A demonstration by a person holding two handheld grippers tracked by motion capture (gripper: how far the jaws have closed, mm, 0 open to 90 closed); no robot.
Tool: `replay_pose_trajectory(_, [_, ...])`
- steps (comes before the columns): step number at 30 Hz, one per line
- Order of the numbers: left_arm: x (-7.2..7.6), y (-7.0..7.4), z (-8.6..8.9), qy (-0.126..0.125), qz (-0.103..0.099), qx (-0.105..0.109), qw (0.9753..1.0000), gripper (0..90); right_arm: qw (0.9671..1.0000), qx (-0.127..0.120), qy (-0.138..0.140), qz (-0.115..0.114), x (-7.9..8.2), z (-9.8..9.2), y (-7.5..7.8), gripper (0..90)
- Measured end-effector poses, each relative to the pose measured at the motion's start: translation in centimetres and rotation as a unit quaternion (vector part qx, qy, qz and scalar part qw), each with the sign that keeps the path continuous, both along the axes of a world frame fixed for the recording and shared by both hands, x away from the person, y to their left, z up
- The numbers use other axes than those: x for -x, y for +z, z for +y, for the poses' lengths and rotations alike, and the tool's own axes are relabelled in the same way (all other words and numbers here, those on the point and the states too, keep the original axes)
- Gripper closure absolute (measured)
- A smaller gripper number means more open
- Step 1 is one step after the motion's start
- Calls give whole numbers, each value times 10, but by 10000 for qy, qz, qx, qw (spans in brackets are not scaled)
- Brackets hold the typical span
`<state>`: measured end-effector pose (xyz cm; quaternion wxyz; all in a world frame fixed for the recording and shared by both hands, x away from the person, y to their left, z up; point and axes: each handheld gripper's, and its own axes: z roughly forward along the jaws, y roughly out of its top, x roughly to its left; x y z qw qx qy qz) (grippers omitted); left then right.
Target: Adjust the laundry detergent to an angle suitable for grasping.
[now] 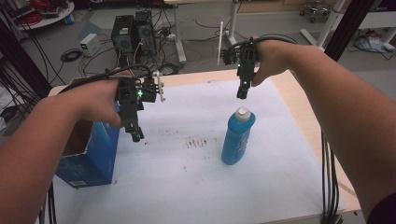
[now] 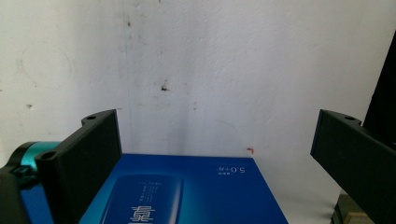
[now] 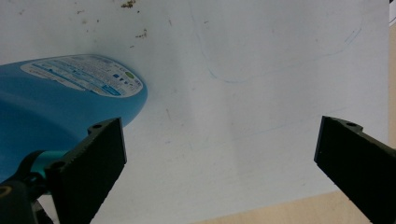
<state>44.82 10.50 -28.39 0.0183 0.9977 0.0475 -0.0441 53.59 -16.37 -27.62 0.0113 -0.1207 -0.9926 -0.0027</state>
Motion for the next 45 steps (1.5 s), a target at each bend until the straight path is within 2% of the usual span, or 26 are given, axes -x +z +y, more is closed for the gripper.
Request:
replay_pose_trajectory(13, [2,2,1,-12,-29,-35,10000,17,10000,53,11,-63,3,0,4,15])
replay_pose_trajectory(25, [2,1,0,-2,-21,-57,10000,17,9999,54,-125,-97,3,-5,6,15])
replay_pose_trajectory(31, [9,5,1,32,-90,-68,9999,17,9995,87,-182,-222,6,-10,11,15])
replay_pose_trajectory(33, [11,6,1,44,-114,-44,9999,17,9992,98,-196,-332,8,-15,15,15])
replay_pose_trajectory(40, [28,17,-3,228,-186,251,9993,17,9986,51,-346,-404,21,-33,22,15])
replay_pose_trajectory(43, [34,21,-7,368,-130,548,9977,17,9985,-13,-354,-425,22,-42,23,15])
replay_pose_trajectory(45, [40,22,-10,496,-80,828,9953,17,9984,-5,-366,-420,22,-47,23,15])
